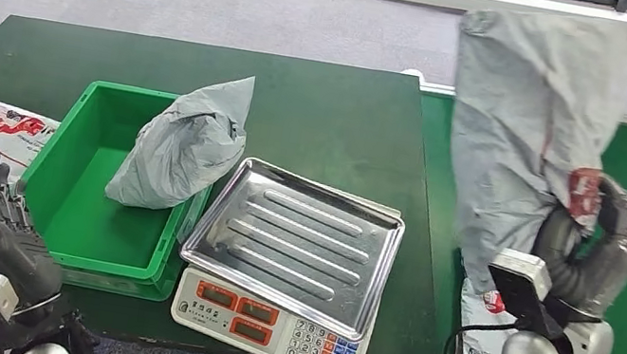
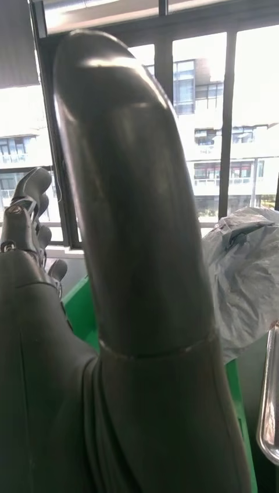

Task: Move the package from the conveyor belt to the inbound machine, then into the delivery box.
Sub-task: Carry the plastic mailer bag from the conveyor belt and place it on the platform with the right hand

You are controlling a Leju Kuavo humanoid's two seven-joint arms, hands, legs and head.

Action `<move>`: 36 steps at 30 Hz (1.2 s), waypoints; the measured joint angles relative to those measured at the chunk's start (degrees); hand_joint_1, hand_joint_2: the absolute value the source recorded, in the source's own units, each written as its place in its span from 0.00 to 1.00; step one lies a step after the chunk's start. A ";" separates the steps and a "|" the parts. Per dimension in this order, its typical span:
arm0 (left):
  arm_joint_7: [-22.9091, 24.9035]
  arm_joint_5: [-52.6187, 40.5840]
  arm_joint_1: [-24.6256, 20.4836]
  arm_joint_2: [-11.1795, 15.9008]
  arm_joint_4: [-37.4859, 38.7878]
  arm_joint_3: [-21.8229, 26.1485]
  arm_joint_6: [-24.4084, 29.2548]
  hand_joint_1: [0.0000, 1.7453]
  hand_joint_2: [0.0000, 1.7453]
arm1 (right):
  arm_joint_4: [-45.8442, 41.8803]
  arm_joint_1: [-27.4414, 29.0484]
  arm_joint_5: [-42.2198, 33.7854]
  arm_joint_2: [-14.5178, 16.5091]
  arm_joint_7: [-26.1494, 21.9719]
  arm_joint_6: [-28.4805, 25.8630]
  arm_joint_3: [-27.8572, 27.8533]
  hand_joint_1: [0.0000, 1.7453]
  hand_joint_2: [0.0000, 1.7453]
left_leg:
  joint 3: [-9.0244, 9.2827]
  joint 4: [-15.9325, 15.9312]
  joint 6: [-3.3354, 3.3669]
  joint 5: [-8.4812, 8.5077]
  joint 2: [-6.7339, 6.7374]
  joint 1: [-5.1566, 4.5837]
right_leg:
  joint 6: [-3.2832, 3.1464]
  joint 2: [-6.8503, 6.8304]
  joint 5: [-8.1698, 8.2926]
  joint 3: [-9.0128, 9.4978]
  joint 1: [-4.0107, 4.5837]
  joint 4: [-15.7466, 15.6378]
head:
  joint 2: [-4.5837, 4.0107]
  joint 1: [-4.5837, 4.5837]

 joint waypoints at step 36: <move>0.99 -0.07 -3.52 -0.05 5.73 -2.15 -0.10 0.00 0.00 | 30.15 -9.27 -9.97 8.35 1.09 10.86 17.93 0.00 1.00 | -0.14 0.01 -0.09 0.09 -0.16 0.05 | -0.05 -0.08 0.03 -0.12 0.03 0.05 | 0.00 -0.01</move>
